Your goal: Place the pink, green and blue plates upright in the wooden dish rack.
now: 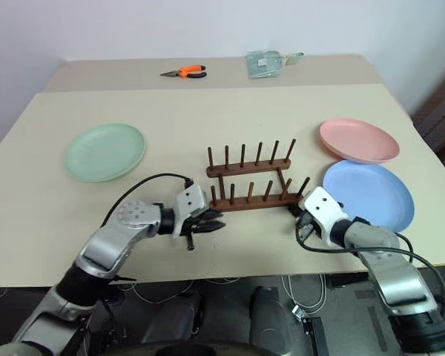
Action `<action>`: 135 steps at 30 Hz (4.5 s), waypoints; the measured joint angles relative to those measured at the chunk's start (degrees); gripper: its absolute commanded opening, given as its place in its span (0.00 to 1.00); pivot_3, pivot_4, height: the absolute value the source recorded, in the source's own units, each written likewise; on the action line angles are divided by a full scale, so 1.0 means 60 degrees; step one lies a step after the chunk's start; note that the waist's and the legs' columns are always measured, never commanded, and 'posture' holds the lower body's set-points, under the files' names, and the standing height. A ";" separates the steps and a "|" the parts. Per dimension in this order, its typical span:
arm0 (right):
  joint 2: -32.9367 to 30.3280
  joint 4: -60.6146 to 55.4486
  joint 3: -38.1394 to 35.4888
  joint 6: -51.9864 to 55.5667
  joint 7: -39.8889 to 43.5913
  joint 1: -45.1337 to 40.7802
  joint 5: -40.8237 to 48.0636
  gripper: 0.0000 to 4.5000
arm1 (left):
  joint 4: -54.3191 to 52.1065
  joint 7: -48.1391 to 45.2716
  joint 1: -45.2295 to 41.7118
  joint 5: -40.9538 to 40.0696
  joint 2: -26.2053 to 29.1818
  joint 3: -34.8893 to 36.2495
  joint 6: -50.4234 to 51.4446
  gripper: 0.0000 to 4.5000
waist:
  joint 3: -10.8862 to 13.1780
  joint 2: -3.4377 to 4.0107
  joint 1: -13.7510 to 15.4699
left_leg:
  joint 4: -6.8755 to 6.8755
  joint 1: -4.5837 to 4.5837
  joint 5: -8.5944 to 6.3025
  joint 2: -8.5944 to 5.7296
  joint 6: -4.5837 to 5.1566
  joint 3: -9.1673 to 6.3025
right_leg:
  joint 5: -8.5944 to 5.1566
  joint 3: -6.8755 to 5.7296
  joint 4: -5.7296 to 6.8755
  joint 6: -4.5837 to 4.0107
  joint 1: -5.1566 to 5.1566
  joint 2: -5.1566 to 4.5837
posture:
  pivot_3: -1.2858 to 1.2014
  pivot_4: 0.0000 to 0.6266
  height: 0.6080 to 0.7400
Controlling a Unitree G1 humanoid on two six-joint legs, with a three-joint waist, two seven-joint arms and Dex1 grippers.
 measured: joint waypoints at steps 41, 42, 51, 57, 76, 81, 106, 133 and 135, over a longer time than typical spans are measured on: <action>-0.2495 0.9407 0.0842 -0.6263 -0.0751 -0.5259 -0.3866 0.02 | -0.1052 0.0356 -0.0149 -0.1554 0.0121 0.0696 -0.0457 0.25 | 0.0010 0.0034 -0.0237 | -0.0018 -0.0006 0.0006 -0.0007 -0.0005 0.0030 | 0.0030 0.0023 -0.0001 -0.0038 -0.0020 0.0003 | 0.52 0.24 1.00; -0.2493 0.9335 0.0805 -0.6393 -0.0733 -0.5261 -0.3807 0.02 | -0.1051 0.0375 -0.0125 -0.1575 0.0173 0.0703 -0.0457 0.25 | 0.0010 0.0034 -0.0244 | -0.0018 -0.0003 0.0006 -0.0008 -0.0005 0.0030 | 0.0031 0.0023 0.0000 -0.0037 -0.0019 0.0003 | 0.52 0.24 1.00; -0.1975 0.5502 -0.1639 -0.4110 0.0320 -0.4314 0.0200 0.02 | -0.1020 0.0441 -0.0051 -0.1693 0.0264 0.0943 -0.0468 0.25 | 0.0015 0.0045 -0.0265 | -0.0020 -0.0003 0.0005 0.0001 -0.0003 0.0018 | 0.0044 0.0026 0.0003 -0.0014 -0.0018 0.0009 | 0.52 0.24 1.00; -0.1463 0.0342 -0.4098 0.2024 0.0929 -0.3975 0.8741 0.02 | -0.0832 0.0319 -0.0088 -0.1792 0.0288 0.1036 -0.0479 0.25 | 0.0015 0.0043 -0.0141 | -0.0013 -0.0014 0.0002 0.0004 0.0001 -0.0032 | 0.0029 0.0002 -0.0004 -0.0041 -0.0011 0.0010 | 0.52 0.24 1.00; -0.0951 0.2695 -0.2560 0.3736 0.1776 -0.4964 0.7900 0.16 | -0.1437 0.0223 0.0124 -0.2659 0.0456 0.1145 -0.0181 0.25 | 0.0010 0.0035 -0.0015 | -0.0011 -0.0017 0.0000 -0.0001 0.0005 0.0017 | 0.0009 0.0007 -0.0004 -0.0007 -0.0028 0.0007 | 0.52 0.24 1.00; -0.0804 0.2947 -0.2302 0.3024 0.1878 -0.5274 0.6767 0.64 | -0.1446 0.0400 0.0195 -0.2923 0.0492 0.1358 0.0152 0.54 | 0.0010 0.0035 -0.0015 | -0.0014 -0.0021 0.0000 -0.0004 0.0005 0.0016 | 0.0042 0.0010 -0.0004 -0.0008 -0.0034 0.0007 | 0.52 0.24 1.00; -0.0398 -0.2714 0.0223 0.1635 0.1662 -0.4524 0.4663 1.00 | 0.1285 0.9843 -0.1126 -0.1040 -0.0595 0.8939 0.2178 1.00 | 0.0002 -0.0039 0.0058 | -0.0006 -0.0031 0.0012 -0.0016 -0.0023 -0.0028 | 0.0029 -0.0016 0.0008 0.0028 -0.0034 0.0005 | 0.52 0.24 1.00; 0.0380 -0.0284 0.3100 -0.1794 0.1414 -0.6311 -0.1101 1.00 | -0.1469 0.7355 -0.3166 -0.3986 -0.2389 0.5491 0.1495 0.01 | 0.0011 -0.0076 -0.0129 | -0.0034 -0.0021 0.0031 -0.0007 -0.0056 -0.0018 | 0.0050 -0.0016 0.0008 -0.0007 -0.0043 0.0016 | 0.52 0.24 1.00; 0.0380 0.0176 0.3200 -0.2279 0.1273 -0.6436 -0.1741 0.94 | -0.1542 0.7486 -0.3197 -0.4084 -0.2515 0.5436 0.1698 0.00 | 0.0011 -0.0076 -0.0151 | -0.0037 -0.0022 0.0031 -0.0007 -0.0056 -0.0020 | 0.0049 -0.0016 0.0007 -0.0007 -0.0043 0.0017 | 0.52 0.24 1.00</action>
